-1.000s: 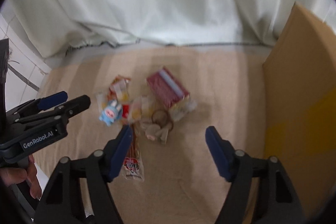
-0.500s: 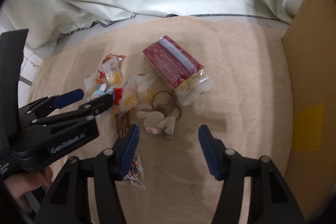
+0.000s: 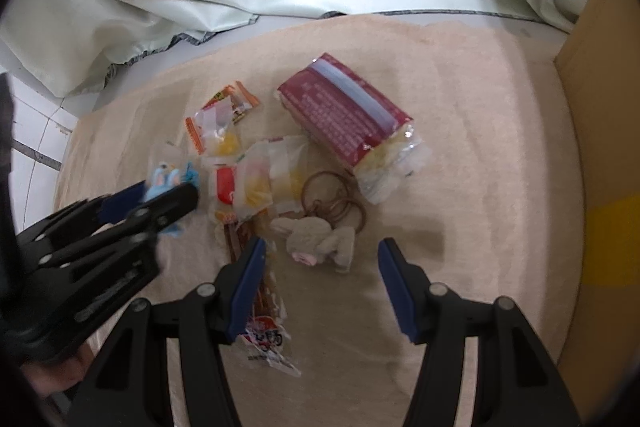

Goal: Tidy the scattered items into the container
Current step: 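Grasp the blue plush toy with left tool while right tool grasps grey plush keychain, then lift the blue plush toy and grey keychain and carry them over the box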

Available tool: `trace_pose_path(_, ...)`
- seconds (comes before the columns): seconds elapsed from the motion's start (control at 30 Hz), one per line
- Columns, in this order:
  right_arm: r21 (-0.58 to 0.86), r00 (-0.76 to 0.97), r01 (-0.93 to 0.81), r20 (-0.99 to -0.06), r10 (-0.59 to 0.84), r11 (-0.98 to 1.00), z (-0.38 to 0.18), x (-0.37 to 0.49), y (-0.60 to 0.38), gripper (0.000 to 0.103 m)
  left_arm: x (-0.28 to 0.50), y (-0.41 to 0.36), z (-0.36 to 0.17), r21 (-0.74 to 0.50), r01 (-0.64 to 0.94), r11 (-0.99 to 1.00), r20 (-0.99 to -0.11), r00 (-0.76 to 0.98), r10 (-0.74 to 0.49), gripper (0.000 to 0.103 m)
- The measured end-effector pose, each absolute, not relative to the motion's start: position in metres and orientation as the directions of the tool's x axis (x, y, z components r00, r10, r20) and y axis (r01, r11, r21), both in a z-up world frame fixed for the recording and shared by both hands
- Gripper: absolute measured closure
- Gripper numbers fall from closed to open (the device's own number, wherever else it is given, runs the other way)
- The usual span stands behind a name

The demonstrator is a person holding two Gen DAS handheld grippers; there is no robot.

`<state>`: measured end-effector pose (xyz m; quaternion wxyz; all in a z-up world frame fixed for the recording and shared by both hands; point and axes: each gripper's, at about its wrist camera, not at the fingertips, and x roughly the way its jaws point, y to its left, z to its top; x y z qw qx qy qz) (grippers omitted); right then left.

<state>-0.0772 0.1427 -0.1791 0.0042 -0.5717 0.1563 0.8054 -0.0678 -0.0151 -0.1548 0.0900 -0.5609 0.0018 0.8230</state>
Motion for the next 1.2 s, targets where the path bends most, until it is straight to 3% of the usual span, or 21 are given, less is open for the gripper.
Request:
trace_pose_path(0.13, 0.241, -0.339, -0.19, -0.926, -0.166, -0.952, -0.184, -0.081, 0.14, 0.042, -0.061, -0.028, -0.143, -0.114, -0.13, -0.985, -0.919, -0.362, 0.154, 0.066)
trace_pose_path(0.17, 0.235, -0.342, -0.184, -0.925, -0.162, -0.954, -0.184, -0.081, 0.139, 0.049, -0.058, -0.03, -0.141, -0.113, -0.127, -0.985, -0.918, -0.365, 0.153, 0.066)
trace_pose_path(0.2, 0.231, -0.342, -0.178, -0.926, -0.16, -0.957, -0.184, -0.082, 0.138, 0.064, -0.055, -0.032, -0.139, -0.114, -0.123, -0.986, -0.918, -0.366, 0.152, 0.066)
trace_pose_path(0.4, 0.261, -0.375, -0.154, -0.908, -0.188, -0.953, -0.17, -0.074, 0.147, 0.064, -0.043, -0.047, -0.13, -0.147, -0.082, -0.986, -0.913, -0.373, 0.167, 0.066)
trace_pose_path(0.93, 0.292, -0.563, -0.005, -0.791, -0.239, -0.957, -0.048, -0.044, 0.158, 0.064, -0.024, -0.044, -0.052, -0.147, -0.1, -0.984, -0.857, -0.484, 0.177, 0.066)
trace_pose_path(1.2, 0.308, -0.561, 0.034, -0.782, -0.273, -0.951, -0.049, -0.044, 0.152, 0.064, -0.017, -0.051, -0.042, -0.149, -0.078, -0.986, -0.851, -0.497, 0.168, 0.066)
